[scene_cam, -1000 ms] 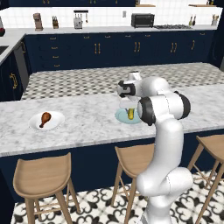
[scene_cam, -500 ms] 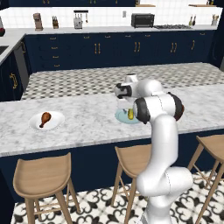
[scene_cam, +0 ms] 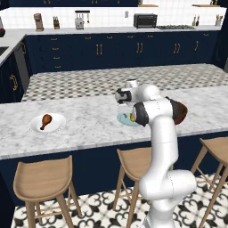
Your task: Pick the chicken drumstick and cucumber from their plates and place them in the bowl. Then put the bowl in the fridge.
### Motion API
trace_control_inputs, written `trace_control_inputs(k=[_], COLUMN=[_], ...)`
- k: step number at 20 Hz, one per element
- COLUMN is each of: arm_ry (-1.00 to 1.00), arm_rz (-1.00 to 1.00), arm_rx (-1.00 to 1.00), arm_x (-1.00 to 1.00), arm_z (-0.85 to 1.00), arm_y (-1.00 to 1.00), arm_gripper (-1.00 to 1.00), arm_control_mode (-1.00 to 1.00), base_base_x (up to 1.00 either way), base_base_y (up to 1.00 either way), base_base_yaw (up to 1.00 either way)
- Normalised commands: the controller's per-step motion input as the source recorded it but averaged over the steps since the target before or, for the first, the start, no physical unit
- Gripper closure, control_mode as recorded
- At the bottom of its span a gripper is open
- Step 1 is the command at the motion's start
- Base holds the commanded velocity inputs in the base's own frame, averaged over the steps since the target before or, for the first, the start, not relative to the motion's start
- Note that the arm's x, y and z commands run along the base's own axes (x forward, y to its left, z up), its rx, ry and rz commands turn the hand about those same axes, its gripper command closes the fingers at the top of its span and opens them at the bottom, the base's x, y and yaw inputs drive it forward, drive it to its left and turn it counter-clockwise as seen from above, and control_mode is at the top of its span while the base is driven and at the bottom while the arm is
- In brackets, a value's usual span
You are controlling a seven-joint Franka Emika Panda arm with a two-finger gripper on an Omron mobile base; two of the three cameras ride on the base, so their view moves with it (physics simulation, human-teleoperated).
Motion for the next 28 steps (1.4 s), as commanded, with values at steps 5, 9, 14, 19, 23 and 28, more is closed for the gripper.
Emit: trace_control_inputs(k=[5, 9, 14, 19, 23, 28], arm_ry=[0.00, 0.00, 0.00, -0.10, -0.09, -0.13], arm_rz=[0.03, 0.03, 0.00, 0.03, 0.02, 0.02], arm_rx=[0.00, 0.00, 0.00, 0.14, 0.13, 0.04], arm_x=[0.21, -0.06, -0.25, -0.51, -0.71, -0.91], arm_z=[-0.26, -0.29, -0.04, 0.30, 0.84, 0.80], arm_y=[0.00, -0.03, -0.15, -0.38, -0.27, -0.47], arm_gripper=[-1.00, 1.00, 1.00, 1.00, 1.00, 1.00], arm_control_mode=[-1.00, -1.00, -1.00, -1.00, -1.00, -1.00], base_base_x=[0.00, 0.00, 0.00, 0.00, 0.00, 0.00], base_base_y=[0.00, 0.00, 0.00, 0.00, 0.00, 0.00], base_base_yaw=[0.00, 0.00, 0.00, 0.00, 0.00, 0.00])
